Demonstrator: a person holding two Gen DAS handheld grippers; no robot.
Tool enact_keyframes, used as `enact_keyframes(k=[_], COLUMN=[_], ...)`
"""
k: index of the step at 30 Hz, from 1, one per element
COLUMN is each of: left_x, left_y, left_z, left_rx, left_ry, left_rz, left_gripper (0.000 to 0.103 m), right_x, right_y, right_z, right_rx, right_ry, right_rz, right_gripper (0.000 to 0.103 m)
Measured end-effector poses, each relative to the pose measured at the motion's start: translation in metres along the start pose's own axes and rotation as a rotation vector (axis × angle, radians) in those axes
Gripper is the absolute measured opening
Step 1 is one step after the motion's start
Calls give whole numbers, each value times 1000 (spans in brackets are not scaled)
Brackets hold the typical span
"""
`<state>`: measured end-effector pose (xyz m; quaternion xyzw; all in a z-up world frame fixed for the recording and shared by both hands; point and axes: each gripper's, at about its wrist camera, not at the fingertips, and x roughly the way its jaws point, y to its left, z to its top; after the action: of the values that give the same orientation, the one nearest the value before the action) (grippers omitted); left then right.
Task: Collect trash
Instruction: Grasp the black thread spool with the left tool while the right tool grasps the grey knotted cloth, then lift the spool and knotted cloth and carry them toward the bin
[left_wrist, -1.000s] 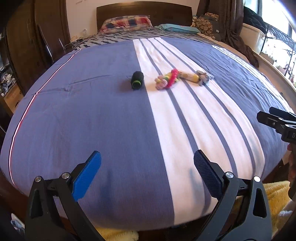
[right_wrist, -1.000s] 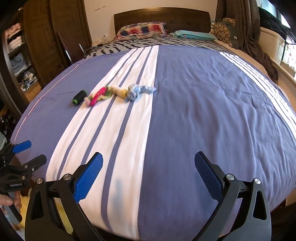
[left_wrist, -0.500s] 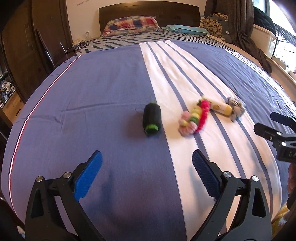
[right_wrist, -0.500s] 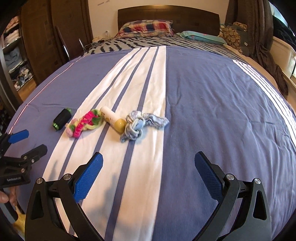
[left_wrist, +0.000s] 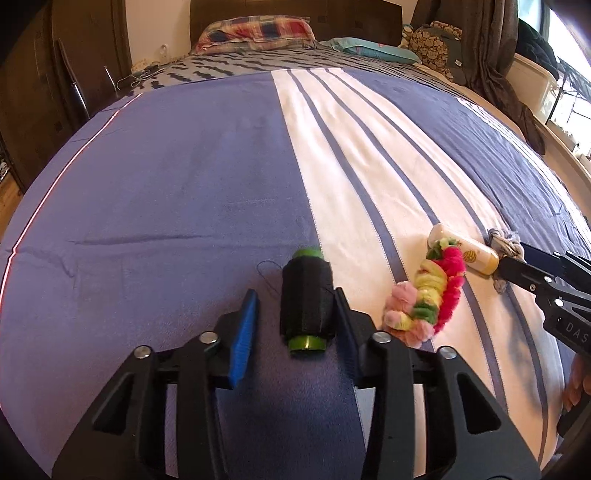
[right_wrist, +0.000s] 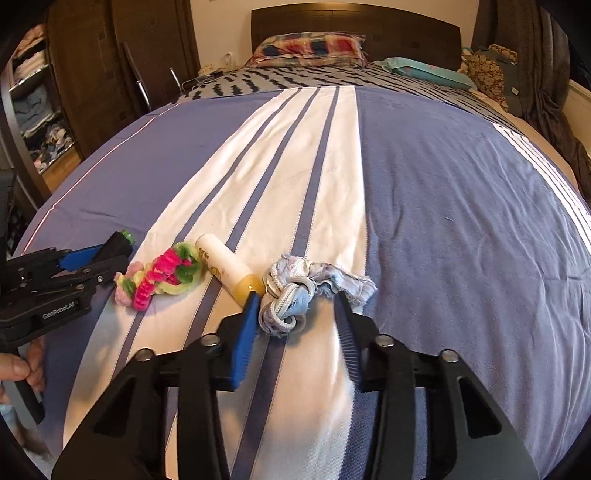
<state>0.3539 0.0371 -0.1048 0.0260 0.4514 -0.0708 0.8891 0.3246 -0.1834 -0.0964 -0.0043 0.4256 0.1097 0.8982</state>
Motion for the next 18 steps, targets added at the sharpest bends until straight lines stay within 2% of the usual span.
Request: enact_keyframes(k=[1,2,3,9,18], left_x=[1,0,-1,-25,-105], left_y=[0,-1,-2,-9,-38], left_z=[1,1,1,-12,-51], left_rx=[4,9,12,37,85], left_ry=[-1,-2,-2,-16,-97], left_rz=[-2,-9,-10,3,-12], left_gripper=[32,25,25,25,25], right_x=[1,3,2,-19,-83], right_y=[0,2,3,5,11], right_z=[0,1,0,-5,-32], right_rx=[-2,-6,-12,-27,-42], right_ry=[4,7,3,-31,-78], right_rz=[4,7,4,-17,-13], right_gripper=[27,27,24,22,22])
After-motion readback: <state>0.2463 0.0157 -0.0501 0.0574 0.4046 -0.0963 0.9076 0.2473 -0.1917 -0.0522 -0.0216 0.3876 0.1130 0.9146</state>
